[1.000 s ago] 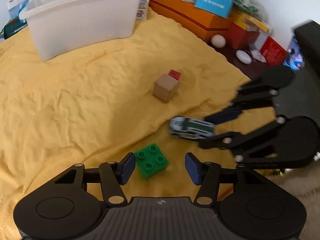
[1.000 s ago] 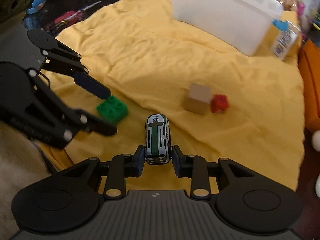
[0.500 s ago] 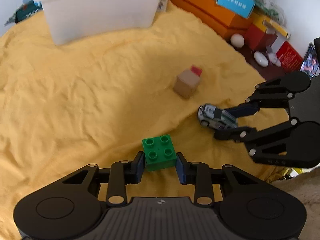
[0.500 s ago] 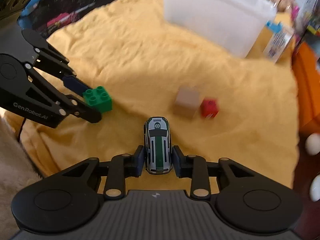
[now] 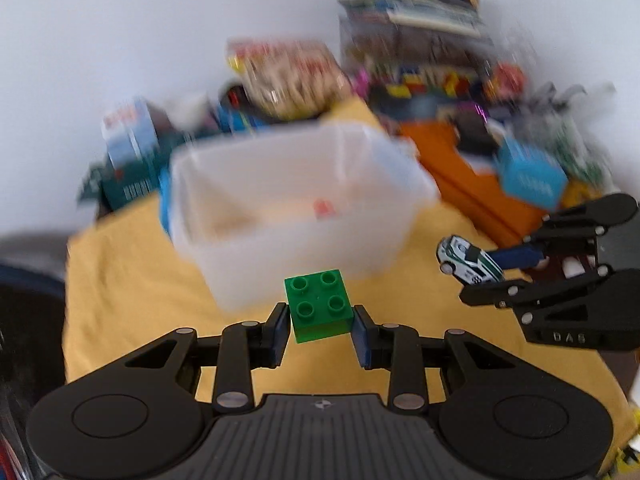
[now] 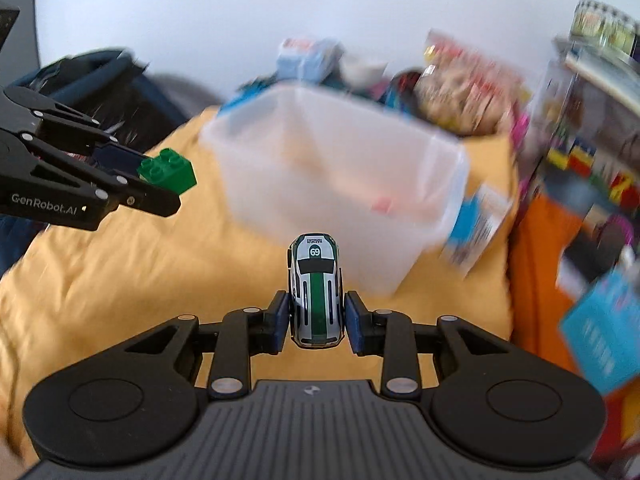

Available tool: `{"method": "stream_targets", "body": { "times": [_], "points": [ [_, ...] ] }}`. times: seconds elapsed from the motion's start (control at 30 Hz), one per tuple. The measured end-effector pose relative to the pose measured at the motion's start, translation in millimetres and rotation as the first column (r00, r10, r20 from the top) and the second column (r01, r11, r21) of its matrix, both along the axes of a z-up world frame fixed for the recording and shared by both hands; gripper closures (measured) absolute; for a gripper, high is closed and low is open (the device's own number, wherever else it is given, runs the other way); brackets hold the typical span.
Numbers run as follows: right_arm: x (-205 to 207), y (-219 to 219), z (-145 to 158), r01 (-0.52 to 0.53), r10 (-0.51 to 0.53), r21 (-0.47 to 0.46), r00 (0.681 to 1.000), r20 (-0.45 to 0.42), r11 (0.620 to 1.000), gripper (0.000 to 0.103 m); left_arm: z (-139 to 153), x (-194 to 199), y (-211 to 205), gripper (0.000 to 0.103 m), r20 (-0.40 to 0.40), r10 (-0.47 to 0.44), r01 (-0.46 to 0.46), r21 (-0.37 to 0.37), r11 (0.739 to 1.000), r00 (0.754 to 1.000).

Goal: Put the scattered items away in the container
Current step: 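Carry both items over the white bin and open both tools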

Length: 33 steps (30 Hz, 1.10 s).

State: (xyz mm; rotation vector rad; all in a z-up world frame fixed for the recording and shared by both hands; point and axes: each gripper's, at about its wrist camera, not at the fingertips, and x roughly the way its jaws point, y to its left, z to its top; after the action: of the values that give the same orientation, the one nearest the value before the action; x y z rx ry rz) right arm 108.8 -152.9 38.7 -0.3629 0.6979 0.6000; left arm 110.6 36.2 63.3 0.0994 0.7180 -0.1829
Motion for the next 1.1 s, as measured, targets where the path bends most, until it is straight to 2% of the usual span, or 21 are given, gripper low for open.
{"method": "stream_targets", "body": {
  "times": [0.13, 0.27, 0.43, 0.47, 0.5, 0.57, 0.77, 0.9, 1.1],
  "points": [
    [36, 18, 22, 0.033, -0.034, 0.021, 0.997, 0.068, 0.999, 0.07, 27, 45, 6, 0.066, 0.075, 0.026, -0.027, 0.022, 0.999, 0.997],
    [69, 30, 24, 0.069, -0.072, 0.038, 0.994, 0.085, 0.997, 0.07, 22, 94, 6, 0.066, 0.1, 0.061, -0.068, 0.065, 0.996, 0.993],
    [110, 49, -7, 0.154, -0.155, 0.025, 0.987, 0.052, 0.988, 0.07, -20, 153, 5, 0.065, -0.01, 0.147, -0.145, 0.109, 0.983, 0.989],
    [116, 48, -13, 0.175, -0.176, 0.025, 0.983, 0.043, 0.984, 0.069, -27, 158, 6, 0.064, -0.032, 0.157, -0.152, 0.118, 0.981, 0.987],
    [121, 47, -18, 0.195, -0.196, 0.02, 0.98, 0.038, 0.981, 0.065, -32, 161, 7, 0.056, -0.052, 0.168, -0.161, 0.121, 0.979, 0.984],
    [128, 45, -25, 0.23, -0.23, 0.006, 0.973, 0.03, 0.973, 0.056, -38, 158, 10, 0.052, -0.063, 0.18, -0.172, 0.109, 0.979, 0.982],
    [113, 20, -19, 0.255, -0.257, 0.064, 0.966, 0.024, 0.965, 0.053, -22, 117, 6, 0.043, 0.015, 0.167, -0.167, 0.081, 0.983, 0.986],
    [96, 5, -15, 0.228, -0.23, 0.032, 0.971, 0.063, 0.973, 0.052, -20, 76, -8, 0.04, 0.038, 0.137, -0.14, 0.073, 0.988, 0.99],
    [49, -30, -20, 0.167, -0.167, 0.01, 0.984, 0.065, 0.986, 0.048, -48, 3, -38, 0.04, -0.033, 0.065, -0.063, 0.045, 0.997, 0.997]
  ]
}}
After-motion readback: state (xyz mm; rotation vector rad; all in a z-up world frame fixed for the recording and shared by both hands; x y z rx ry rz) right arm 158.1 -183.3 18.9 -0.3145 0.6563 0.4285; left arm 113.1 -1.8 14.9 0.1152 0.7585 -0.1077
